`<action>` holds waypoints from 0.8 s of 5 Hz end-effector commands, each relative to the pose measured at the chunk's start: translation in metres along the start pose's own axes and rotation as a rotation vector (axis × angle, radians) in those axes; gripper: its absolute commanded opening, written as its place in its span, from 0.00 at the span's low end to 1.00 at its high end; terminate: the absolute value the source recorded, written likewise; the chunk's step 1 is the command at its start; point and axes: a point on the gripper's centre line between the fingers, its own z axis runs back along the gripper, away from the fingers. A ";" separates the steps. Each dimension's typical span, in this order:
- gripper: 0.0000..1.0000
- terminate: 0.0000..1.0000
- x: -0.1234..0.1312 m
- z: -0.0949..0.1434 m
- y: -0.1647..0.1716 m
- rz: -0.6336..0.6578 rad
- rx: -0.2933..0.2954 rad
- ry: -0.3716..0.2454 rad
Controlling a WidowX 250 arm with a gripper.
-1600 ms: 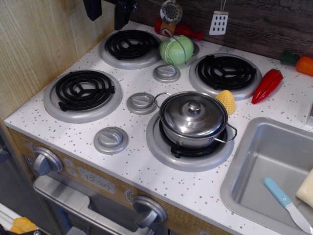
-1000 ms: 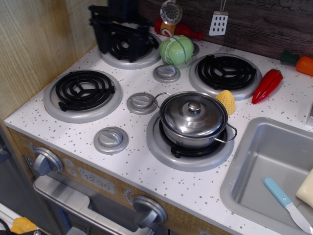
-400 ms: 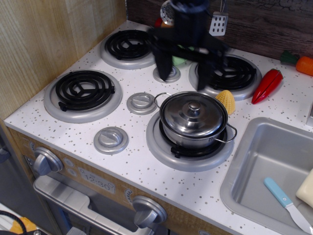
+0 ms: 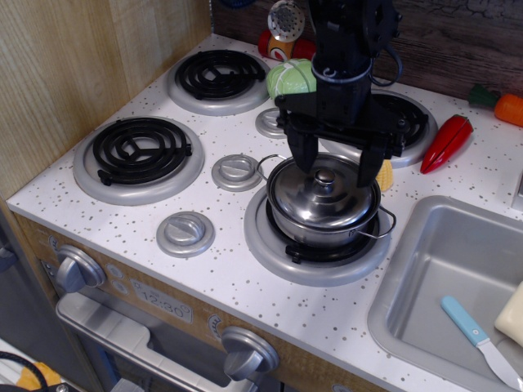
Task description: Take lid off pot or pan
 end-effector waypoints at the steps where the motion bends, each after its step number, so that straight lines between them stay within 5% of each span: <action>1: 1.00 0.00 0.005 -0.006 0.005 0.008 0.001 -0.024; 2: 0.00 0.00 0.006 -0.004 0.004 0.025 0.020 -0.009; 4: 0.00 0.00 0.003 0.005 -0.003 0.024 0.048 0.012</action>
